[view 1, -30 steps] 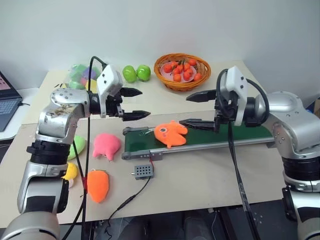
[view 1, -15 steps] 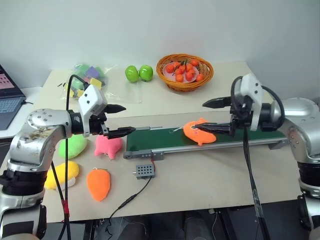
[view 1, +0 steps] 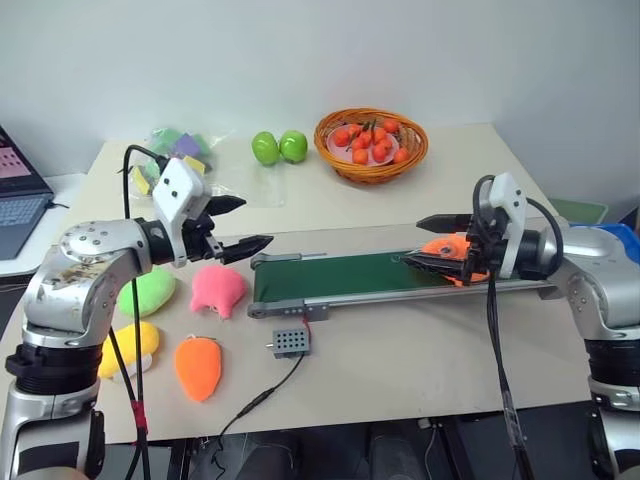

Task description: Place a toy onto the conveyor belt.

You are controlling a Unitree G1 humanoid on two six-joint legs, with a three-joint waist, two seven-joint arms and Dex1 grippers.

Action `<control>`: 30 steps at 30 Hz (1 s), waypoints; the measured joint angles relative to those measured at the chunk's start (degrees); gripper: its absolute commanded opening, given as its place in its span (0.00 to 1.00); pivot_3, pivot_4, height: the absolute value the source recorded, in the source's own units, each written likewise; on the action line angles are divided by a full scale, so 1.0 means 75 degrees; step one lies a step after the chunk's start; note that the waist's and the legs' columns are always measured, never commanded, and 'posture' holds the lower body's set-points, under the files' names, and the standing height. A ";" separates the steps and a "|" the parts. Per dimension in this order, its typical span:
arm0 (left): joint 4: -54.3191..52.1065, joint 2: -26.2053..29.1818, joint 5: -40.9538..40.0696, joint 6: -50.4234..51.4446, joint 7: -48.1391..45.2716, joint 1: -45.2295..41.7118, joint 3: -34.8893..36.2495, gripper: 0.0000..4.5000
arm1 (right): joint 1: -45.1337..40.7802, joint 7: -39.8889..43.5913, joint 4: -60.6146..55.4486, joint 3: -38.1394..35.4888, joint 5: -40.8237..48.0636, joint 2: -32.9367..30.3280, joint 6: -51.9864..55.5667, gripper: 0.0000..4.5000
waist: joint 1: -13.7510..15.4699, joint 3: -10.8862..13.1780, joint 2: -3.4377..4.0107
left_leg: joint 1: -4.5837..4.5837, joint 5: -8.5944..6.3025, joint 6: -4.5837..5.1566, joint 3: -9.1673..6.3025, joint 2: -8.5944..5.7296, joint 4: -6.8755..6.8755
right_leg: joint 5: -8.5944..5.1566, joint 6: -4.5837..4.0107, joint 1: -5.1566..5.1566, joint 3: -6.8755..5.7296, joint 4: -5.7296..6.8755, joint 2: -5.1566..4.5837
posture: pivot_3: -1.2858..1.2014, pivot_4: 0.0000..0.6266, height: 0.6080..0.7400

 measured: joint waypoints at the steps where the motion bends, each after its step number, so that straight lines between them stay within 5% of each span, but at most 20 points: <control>1: 0.0010 0.0000 0.0000 -0.0009 -0.0033 0.0000 -0.0011 1.00 | -0.0008 -0.0001 -0.0010 -0.0013 0.0007 -0.0046 0.0000 1.00 | 0.0004 0.0000 0.0000 | 0.0000 0.0000 0.0000 0.0000 0.0000 0.0000 | 0.0000 0.0000 0.0000 0.0000 -0.0001 0.0000 | 0.52 0.24 1.00; 30: 0.0328 -0.0403 -0.0249 -0.0125 -0.0144 -0.1042 -0.0439 1.00 | -0.0664 0.0098 -0.0121 -0.0237 0.0036 -0.0527 0.0002 1.00 | 0.0007 0.0001 -0.0001 | -0.0001 -0.0002 0.0003 0.0010 0.0001 0.0000 | 0.0003 0.0003 0.0001 0.0003 -0.0003 0.0000 | 0.52 0.24 1.00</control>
